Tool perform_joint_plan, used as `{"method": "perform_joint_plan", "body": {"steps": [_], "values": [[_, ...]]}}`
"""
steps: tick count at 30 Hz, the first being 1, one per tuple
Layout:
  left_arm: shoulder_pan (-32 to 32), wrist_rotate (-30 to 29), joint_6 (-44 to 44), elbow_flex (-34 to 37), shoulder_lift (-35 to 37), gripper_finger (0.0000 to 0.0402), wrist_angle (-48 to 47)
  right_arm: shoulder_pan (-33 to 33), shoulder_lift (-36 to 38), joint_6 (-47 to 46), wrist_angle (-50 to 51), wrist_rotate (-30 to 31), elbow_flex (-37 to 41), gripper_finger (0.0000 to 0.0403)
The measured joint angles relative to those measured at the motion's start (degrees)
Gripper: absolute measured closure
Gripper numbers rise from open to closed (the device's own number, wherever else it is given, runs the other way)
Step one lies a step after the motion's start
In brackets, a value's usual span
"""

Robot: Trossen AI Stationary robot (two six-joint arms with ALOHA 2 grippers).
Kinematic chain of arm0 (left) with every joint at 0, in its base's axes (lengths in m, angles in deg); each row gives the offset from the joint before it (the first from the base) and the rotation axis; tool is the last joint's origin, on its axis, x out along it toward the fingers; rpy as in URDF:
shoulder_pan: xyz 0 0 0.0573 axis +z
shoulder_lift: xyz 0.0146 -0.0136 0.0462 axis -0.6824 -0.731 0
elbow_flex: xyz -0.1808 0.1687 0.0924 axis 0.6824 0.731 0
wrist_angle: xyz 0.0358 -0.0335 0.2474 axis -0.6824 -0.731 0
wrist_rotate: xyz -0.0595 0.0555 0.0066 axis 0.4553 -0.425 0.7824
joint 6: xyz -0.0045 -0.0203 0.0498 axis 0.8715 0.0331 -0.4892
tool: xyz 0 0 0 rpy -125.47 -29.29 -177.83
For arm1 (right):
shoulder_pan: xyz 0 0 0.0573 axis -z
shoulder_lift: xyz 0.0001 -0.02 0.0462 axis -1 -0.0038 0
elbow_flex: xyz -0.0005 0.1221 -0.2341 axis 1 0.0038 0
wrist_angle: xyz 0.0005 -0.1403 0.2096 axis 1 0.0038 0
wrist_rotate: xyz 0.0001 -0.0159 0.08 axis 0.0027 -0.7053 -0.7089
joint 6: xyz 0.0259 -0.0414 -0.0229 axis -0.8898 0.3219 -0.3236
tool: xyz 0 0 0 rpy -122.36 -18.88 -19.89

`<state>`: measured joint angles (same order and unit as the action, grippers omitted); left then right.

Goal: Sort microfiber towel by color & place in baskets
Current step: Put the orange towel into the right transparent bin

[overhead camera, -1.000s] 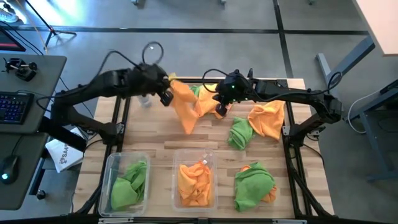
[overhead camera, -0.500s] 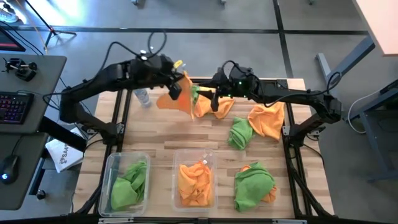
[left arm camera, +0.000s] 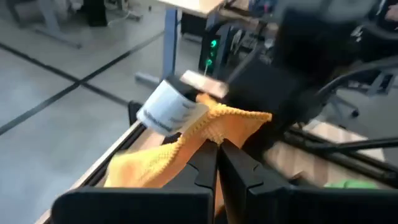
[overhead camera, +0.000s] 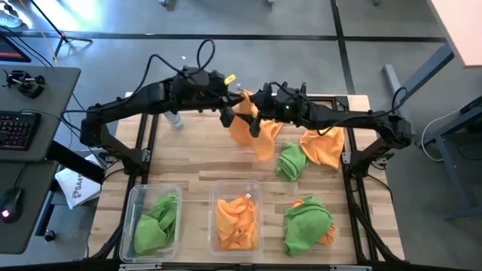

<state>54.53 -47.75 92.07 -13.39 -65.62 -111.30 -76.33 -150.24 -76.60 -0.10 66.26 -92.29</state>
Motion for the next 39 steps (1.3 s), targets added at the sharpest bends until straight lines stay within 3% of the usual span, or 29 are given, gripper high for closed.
{"method": "perform_joint_plan", "body": {"steps": [5,11,12,18,27,32,35,39], "values": [[-1.2,0.0,-0.1,-3.7,0.4,0.0401,0.7,0.0,0.0,-0.8,6.3,-0.2,0.0,0.0186],[-3.6,-2.0,-2.8,-7.6,0.3,0.0401,0.7,-0.1,0.0,-0.8,7.0,-1.2,0.0,0.0371],[-3.9,-2.5,-3.8,-7.6,0.3,0.0401,0.7,-0.1,0.0,-0.8,7.1,-1.8,0.0,0.0386],[-4.6,-6.4,-5.6,-7.6,0.1,0.0387,-5.6,-0.1,0.0,-3.0,8.0,-3.2,0.0,0.0382],[-4.0,-6.6,-5.8,-7.6,-0.2,0.032,-12.4,-0.2,0.0,-5.9,8.1,-3.2,0.0,0.0398],[-4.1,-6.6,-6.6,-7.6,0.4,0.0308,-26.7,-0.7,1.0,-6.4,9.3,-2.7,0.0,0.0399],[-4.3,-6.6,-3.6,-4.1,1.1,0.0308,-32.5,-1.5,2.9,-8.2,11.0,0.1,0.0,0.0401],[-5.3,-6.5,-2.7,5.8,5.1,0.0311,-29.3,-4.3,6.1,-8.6,13.0,7.1,0.0,0.0401]]}}
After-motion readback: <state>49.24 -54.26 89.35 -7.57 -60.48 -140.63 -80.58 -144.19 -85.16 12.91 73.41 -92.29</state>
